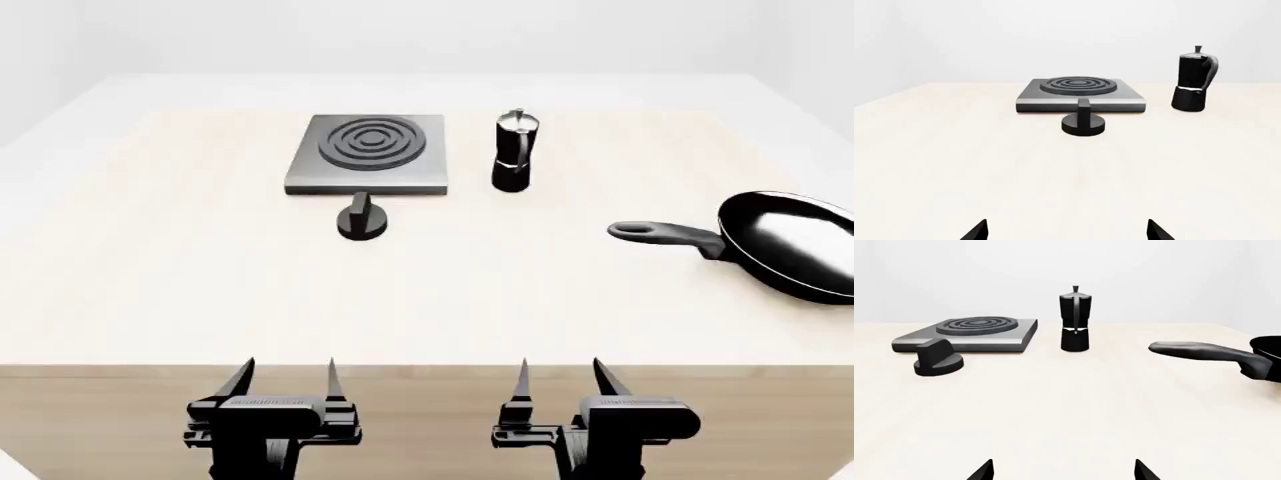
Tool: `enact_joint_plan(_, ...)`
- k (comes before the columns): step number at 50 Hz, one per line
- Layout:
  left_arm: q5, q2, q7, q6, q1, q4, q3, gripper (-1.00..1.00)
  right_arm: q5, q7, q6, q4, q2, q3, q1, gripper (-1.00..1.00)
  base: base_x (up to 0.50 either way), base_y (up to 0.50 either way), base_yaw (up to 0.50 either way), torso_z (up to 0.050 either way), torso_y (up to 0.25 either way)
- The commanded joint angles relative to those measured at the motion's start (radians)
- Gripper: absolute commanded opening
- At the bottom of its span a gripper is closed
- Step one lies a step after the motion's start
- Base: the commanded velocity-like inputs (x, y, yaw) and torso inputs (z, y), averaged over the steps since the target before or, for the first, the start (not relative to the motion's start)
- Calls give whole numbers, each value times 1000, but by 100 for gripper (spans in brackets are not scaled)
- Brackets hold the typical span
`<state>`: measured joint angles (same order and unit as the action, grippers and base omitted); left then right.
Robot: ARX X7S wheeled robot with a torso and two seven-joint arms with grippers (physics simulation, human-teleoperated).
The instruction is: Put the frying pan on the stove.
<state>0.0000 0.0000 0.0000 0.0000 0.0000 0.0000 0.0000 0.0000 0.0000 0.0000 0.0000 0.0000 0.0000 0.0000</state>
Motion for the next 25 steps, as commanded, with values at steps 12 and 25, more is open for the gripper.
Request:
enact_joint_plan(12, -44, -59, -61, -68, 89, 256, 48, 100, 67, 67, 118, -282, 52, -52, -61, 100, 0, 0, 0, 0, 0)
enact_joint_plan(25, -58, -85, -85, -72, 108, 325, 67, 100, 78, 93, 149, -408, 85, -75, -85, 100, 66, 0, 0, 0, 0)
